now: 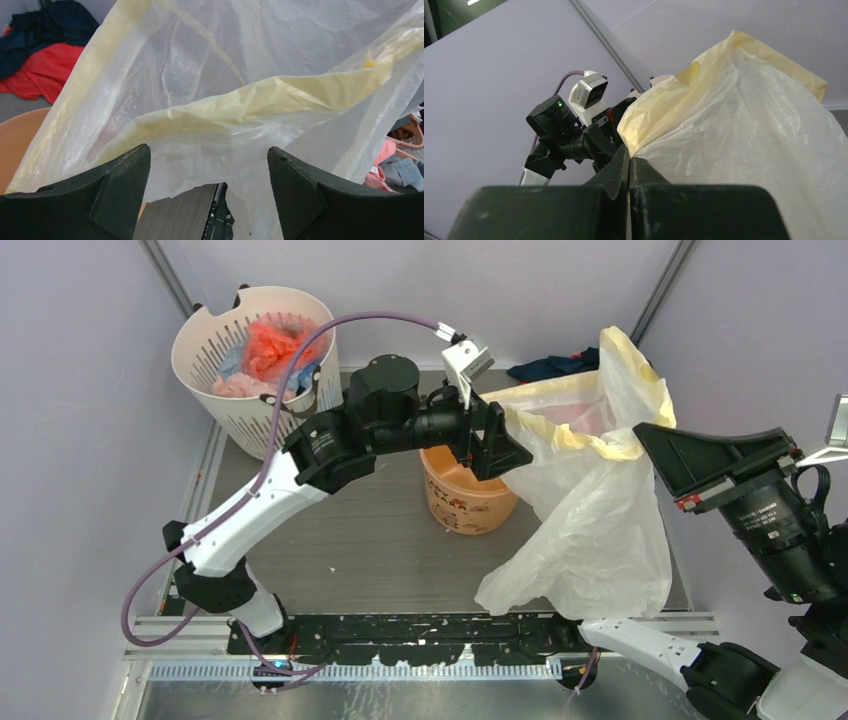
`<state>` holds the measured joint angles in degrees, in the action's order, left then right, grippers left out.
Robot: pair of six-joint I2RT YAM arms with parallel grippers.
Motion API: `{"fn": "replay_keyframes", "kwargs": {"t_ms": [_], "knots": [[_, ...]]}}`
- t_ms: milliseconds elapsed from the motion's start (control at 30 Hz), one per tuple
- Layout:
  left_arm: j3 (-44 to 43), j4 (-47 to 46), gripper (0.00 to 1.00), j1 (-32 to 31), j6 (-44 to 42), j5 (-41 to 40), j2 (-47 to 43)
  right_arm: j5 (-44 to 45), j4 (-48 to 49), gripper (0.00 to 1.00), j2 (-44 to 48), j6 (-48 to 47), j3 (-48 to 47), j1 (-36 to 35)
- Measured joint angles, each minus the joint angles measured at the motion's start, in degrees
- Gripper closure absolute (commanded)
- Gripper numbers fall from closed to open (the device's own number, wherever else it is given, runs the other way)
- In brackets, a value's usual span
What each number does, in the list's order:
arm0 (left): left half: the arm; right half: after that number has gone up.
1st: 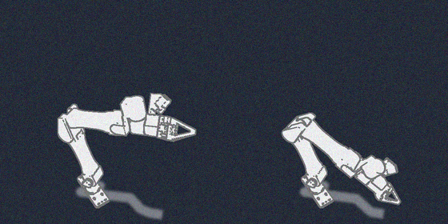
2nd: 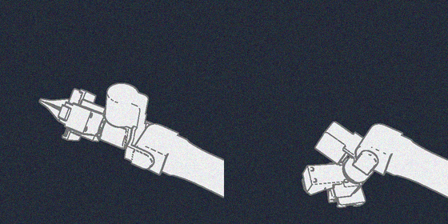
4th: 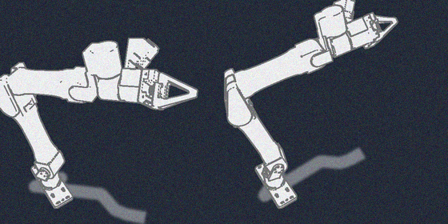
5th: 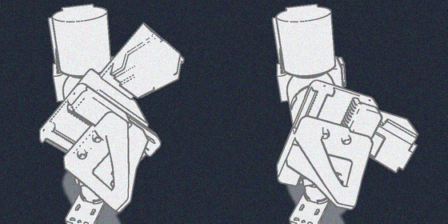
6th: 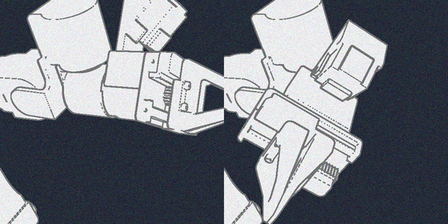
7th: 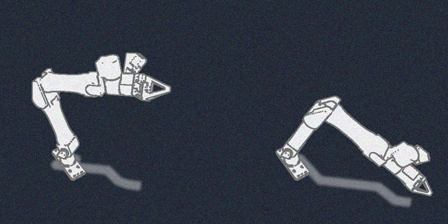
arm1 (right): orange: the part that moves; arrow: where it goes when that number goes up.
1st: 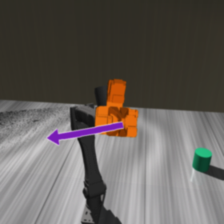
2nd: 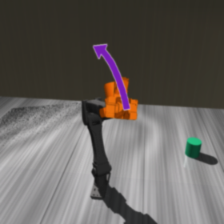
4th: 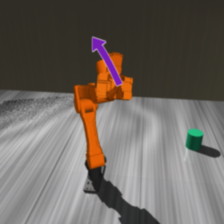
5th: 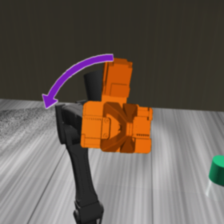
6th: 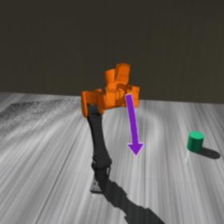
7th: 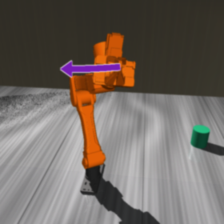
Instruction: Put the trash bags into the trash bin
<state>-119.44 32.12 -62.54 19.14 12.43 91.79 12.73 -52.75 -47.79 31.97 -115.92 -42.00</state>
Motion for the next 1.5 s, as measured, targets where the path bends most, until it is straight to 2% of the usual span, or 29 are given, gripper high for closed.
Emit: {"fn": "replay_keyframes", "kwargs": {"t_ms": [233,667,833,1133,1500], "knots": [[0.15,0.33,0.12,0.68,-0.35,4.85,0.63,-0.04,-1.79,0.99,1.4,-1.49,0.02,0.0],[3.28,-2.03,0.11,1.31,-7.06,14.25,-1.11,-1.09,-2.1,0.99,1.27,-1.81,2.73,-0.04],[6.62,-1.77,0.1,1.79,-9.6,14.4,-4.24,-1.53,-2.6,0.99,1.25,-1.64,2.73,-0.04],[6.01,-1.73,0.08,2.1,-14.38,14.32,-8.61,-3.3,-2.56,0.99,-0.48,-0.7,2.71,-0.04],[3.41,-0.61,0.07,2.47,-20.48,14.45,-6.78,-5.51,-2.01,0.99,-3.1,0.57,3.04,-0.04]]}}
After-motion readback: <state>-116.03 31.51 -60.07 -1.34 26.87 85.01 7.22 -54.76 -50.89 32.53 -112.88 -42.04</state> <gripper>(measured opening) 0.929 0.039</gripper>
